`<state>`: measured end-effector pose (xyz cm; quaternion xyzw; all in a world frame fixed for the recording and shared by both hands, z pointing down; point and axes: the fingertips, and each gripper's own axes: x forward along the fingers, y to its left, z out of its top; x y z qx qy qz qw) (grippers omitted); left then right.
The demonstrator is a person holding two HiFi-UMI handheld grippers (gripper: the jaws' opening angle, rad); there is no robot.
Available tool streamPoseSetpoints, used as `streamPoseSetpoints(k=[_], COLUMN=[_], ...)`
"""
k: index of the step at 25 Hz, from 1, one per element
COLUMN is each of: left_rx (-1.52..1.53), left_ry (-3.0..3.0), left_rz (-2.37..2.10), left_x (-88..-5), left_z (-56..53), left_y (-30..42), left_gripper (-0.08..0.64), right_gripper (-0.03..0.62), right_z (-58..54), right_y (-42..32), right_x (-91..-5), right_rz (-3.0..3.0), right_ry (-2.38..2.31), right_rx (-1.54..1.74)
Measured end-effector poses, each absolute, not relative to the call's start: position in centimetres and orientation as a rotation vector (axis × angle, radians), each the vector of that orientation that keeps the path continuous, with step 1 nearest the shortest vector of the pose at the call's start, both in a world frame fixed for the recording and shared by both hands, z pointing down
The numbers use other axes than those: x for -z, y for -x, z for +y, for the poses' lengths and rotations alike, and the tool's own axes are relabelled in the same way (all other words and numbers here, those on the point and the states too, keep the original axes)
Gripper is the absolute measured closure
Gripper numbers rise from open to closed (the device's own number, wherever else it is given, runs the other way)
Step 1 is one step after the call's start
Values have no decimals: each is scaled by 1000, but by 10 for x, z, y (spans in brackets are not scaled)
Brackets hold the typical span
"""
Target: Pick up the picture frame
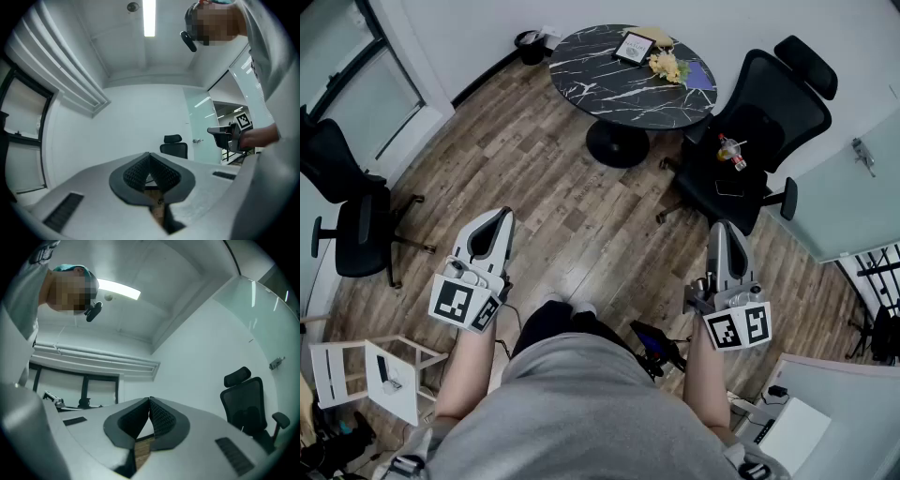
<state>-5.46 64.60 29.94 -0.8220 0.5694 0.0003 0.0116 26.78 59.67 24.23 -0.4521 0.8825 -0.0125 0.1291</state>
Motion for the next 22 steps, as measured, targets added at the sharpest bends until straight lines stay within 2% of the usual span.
streamPoseSetpoints(k=[22], left_rx=[-20], left_ry=[2577], left_rz=[1774], left_x=[-302], left_z=[614], left_y=[48], left_gripper=[554], right_gripper=[565], right_z=[578], right_y=[-288], right_x=[-236], right_rz=[2481], right_ry=[1319], right_rx=[46])
